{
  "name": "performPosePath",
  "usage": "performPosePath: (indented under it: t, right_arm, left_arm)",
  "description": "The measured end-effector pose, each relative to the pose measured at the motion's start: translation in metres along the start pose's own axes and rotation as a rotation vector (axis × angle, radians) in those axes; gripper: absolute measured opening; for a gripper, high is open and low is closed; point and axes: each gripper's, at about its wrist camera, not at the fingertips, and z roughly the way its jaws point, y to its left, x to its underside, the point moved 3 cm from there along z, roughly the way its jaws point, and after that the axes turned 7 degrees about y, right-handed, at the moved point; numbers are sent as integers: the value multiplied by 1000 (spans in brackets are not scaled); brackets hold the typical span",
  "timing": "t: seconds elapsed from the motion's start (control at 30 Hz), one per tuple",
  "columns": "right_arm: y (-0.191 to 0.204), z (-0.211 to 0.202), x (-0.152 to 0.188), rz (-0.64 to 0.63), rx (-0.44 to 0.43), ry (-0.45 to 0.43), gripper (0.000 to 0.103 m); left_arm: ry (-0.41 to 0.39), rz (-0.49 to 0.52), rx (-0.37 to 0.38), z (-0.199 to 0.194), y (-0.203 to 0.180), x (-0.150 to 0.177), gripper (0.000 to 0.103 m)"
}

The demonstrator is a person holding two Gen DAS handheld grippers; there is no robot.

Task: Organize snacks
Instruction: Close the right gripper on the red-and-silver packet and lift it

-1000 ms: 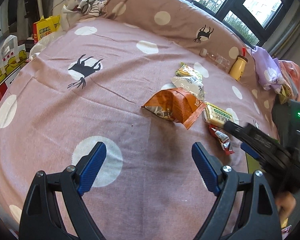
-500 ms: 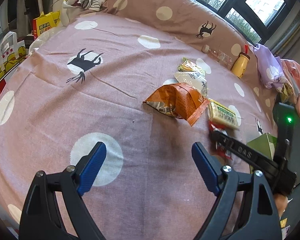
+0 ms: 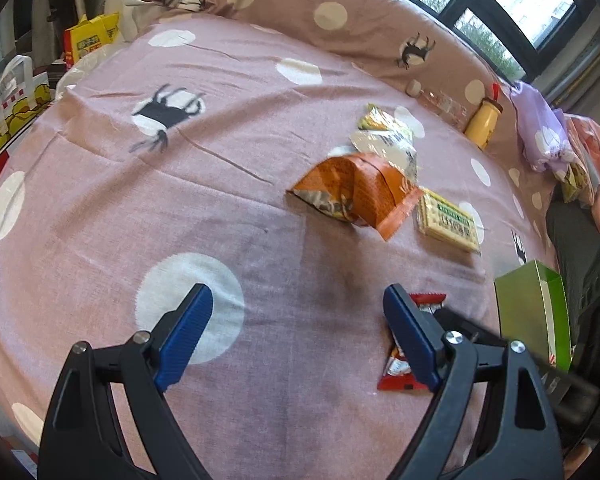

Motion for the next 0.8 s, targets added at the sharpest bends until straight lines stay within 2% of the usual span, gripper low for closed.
performPosePath:
  t: [0.2,0.3,0.37,0.43,0.63,0.8]
  right_arm:
    - [-16,-7,-5,97,-131,-14,75]
    - [-13,-6,-4,86,-174,-4,75]
    - [-6,-2,-3,65,-174,7,74]
    - [-5,1,-1,57,-178,25,66]
    - [1,24,1,56,-172,101,56]
    - [5,14,3,34,-131,60,51]
  left_arm:
    - [55,70,39,14,-24,9,86]
    - [84,132,66,21,-42,17,81]
    - [108,157,104,26,-51,21,74]
    - [131,176,127,31,-59,26,67]
    - [182,206,147,46,-71,34,34]
    - [125,250,144,36,-81,38,31]
